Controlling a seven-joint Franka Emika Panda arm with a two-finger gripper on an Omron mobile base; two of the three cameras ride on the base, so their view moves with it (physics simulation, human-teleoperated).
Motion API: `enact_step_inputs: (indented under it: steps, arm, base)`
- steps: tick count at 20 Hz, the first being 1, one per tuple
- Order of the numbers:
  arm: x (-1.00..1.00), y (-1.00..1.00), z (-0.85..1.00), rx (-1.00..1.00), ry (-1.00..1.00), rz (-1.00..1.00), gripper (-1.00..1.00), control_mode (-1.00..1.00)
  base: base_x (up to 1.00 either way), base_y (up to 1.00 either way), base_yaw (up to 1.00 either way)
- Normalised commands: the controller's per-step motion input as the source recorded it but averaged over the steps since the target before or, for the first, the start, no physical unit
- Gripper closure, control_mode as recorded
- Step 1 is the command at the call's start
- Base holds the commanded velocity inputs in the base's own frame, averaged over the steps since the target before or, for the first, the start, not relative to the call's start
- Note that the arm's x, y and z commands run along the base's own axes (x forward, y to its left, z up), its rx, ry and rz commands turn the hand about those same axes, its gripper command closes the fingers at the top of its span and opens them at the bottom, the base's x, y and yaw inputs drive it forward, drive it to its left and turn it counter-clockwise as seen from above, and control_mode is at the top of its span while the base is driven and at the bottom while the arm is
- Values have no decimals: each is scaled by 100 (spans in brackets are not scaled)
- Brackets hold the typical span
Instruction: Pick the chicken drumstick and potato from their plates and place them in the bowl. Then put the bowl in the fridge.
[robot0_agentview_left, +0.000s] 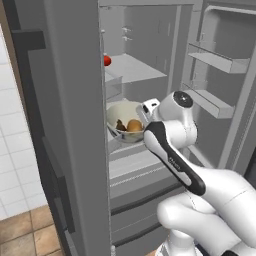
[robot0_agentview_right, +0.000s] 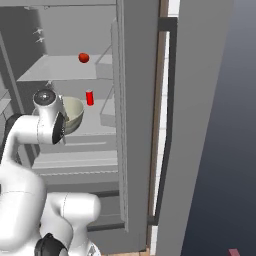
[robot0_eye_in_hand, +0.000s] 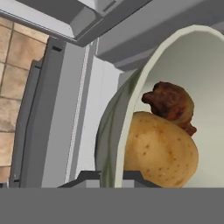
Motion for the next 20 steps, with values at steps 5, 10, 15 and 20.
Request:
enact_step_inputs:
  steps: [5, 10, 15, 20]
  arm:
    - [44, 6, -15, 3, 0, 3, 100, -100]
    - [44, 5, -18, 0, 1, 5, 100, -100]
    - [45, 15, -11, 0, 1, 5, 100, -100]
    - [42, 22, -12, 0, 0, 4, 100, -100]
  base:
    - [0, 0, 0]
    - [0, 0, 0]
    - [0, 0, 0]
    - [0, 0, 0]
